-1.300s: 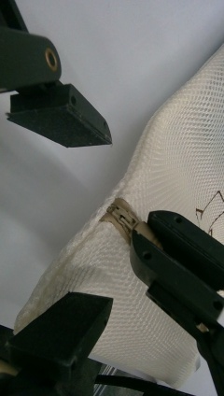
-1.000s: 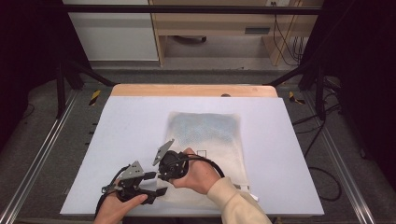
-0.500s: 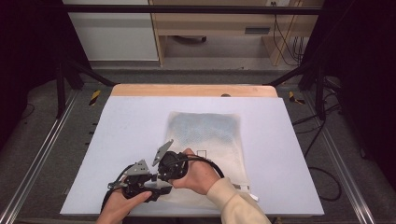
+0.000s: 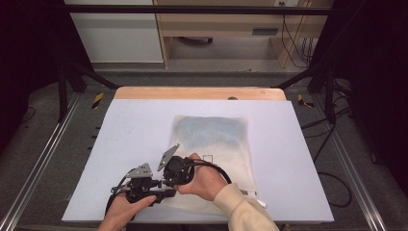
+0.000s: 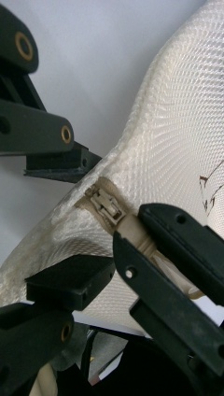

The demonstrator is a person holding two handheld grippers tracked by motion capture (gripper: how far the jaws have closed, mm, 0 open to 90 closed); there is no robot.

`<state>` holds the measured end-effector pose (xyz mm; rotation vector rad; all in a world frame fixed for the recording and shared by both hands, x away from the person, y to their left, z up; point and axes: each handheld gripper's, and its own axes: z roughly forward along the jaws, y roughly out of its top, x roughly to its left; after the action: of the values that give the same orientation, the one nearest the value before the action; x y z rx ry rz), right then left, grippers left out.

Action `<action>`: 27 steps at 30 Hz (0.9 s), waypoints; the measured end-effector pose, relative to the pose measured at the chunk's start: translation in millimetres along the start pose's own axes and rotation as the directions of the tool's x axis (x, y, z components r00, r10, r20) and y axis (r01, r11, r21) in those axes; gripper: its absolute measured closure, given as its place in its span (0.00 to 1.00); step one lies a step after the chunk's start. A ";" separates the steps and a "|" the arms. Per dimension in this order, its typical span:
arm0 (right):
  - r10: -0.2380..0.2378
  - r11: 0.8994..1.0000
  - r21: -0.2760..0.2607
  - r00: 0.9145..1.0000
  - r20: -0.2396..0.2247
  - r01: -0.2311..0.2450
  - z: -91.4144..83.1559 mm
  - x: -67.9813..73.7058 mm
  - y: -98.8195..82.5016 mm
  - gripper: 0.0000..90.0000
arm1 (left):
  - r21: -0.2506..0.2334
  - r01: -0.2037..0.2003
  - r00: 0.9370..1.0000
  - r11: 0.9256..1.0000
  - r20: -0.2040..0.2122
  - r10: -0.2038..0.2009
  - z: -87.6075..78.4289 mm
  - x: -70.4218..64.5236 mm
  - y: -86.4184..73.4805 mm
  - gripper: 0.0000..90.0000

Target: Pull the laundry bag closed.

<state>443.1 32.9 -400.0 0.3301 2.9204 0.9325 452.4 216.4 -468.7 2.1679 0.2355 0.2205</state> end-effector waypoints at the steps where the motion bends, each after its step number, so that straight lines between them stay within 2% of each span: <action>1: -0.010 1.000 0.000 1.000 0.000 0.010 0.5 -0.4 -0.6 0.91 | -0.001 0.006 1.000 1.000 0.003 -0.006 -0.3 0.9 -0.9 0.64; 5: -0.001 1.000 -0.001 1.000 -0.002 0.001 1.2 -0.1 -1.3 0.91 | 0.006 0.008 1.000 1.000 0.000 -0.008 0.1 1.9 -2.0 0.69; 8: -0.005 1.000 0.003 1.000 0.000 0.005 1.3 -0.3 -1.6 0.91 | 0.009 0.000 1.000 1.000 -0.007 0.001 -0.6 3.4 -2.0 0.75; 11: -0.004 1.000 -0.004 1.000 0.002 0.004 0.6 -0.3 -2.0 0.91 | 0.011 0.008 1.000 1.000 -0.013 -0.007 -0.8 4.4 -3.4 0.83; 13: -0.015 1.000 -0.007 1.000 0.003 0.015 0.9 -1.1 -2.4 0.91 | 0.017 0.010 1.000 1.000 -0.017 -0.009 -0.2 4.4 -3.5 0.84; 15: -0.006 1.000 -0.002 1.000 0.007 0.006 0.7 -0.8 -3.1 0.91 | 0.023 -0.003 1.000 1.000 -0.021 0.004 0.3 5.3 -3.0 0.86; 21: -0.008 1.000 -0.009 1.000 0.012 0.008 0.7 -1.3 -4.1 0.91 | 0.024 0.001 1.000 1.000 -0.030 0.000 0.4 5.2 -2.9 0.88; 26: -0.003 1.000 -0.001 1.000 0.016 0.003 1.8 0.0 -5.1 0.91 | 0.030 -0.004 1.000 1.000 -0.028 0.004 -0.1 5.8 -2.6 0.88; 27: -0.014 1.000 0.007 1.000 0.014 0.014 1.9 -0.1 -5.4 0.91 | 0.032 -0.002 1.000 0.999 -0.029 0.003 -0.2 5.6 -2.4 0.88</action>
<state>442.4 29.6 -404.6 0.3149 2.9100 0.9144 457.5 219.3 -470.1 2.1983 0.2542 0.2512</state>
